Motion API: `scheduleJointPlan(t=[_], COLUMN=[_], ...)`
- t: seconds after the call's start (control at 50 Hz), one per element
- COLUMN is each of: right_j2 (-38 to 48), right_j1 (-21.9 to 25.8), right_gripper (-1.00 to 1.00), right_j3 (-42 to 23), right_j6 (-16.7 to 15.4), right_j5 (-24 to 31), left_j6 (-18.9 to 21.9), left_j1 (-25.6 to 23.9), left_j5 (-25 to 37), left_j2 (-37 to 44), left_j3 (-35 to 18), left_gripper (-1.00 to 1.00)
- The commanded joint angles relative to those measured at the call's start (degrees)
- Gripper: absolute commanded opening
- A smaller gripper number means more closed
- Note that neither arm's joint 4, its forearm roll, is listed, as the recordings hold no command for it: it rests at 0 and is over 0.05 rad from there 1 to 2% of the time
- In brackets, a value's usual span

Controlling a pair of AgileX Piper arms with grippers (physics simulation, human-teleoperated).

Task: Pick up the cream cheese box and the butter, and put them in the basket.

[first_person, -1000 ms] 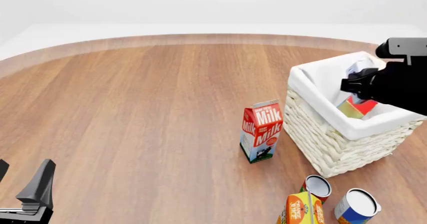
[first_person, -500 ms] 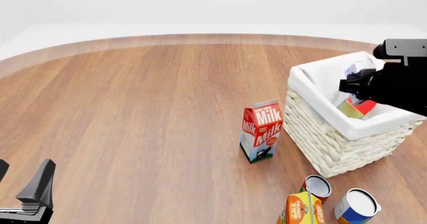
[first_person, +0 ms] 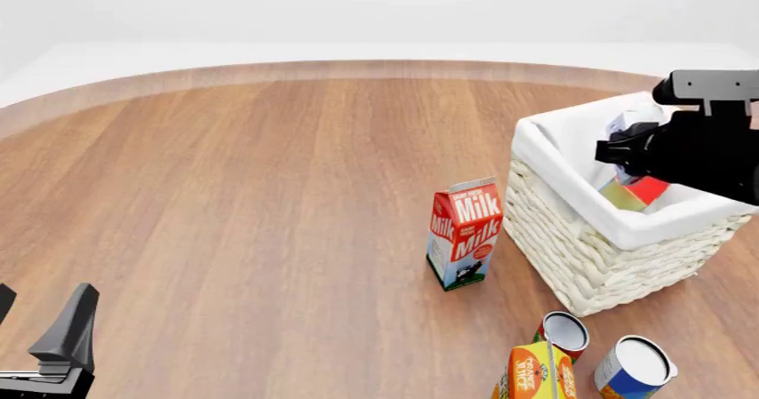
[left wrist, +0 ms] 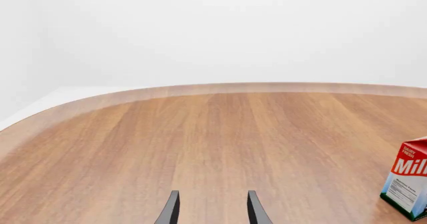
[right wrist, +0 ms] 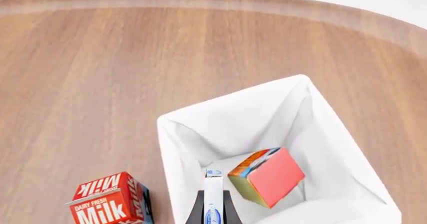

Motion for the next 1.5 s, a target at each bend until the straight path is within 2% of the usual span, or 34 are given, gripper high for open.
scheduleJointPlan(t=[0.02, 0.52, 1.2, 1.22, 1.5], right_j2=[0.8, 3.7, 5.4, 5.3, 2.8], right_j1=[-0.2, -0.5, 0.0, -0.4, 0.5], right_gripper=[-1.0, -1.0, -1.0, 1.0, 1.0], right_j3=[-1.0, 0.0, -0.7, -0.9, -1.9], right_j6=[0.2, 0.7, 1.0, 0.7, 0.3], right_j5=[-0.3, -3.5, -4.6, -4.5, -2.1], left_j6=[0.0, 0.0, 0.0, 0.0, 0.0], left_j1=[0.0, 0.0, 0.0, 0.0, 0.0], left_j5=[0.0, 0.0, 0.0, 0.0, 0.0], left_j2=[0.0, 0.0, 0.0, 0.0, 0.0], left_j3=[0.0, 0.0, 0.0, 0.0, 0.0], left_gripper=[1.0, 1.0, 1.0, 1.0, 1.0])
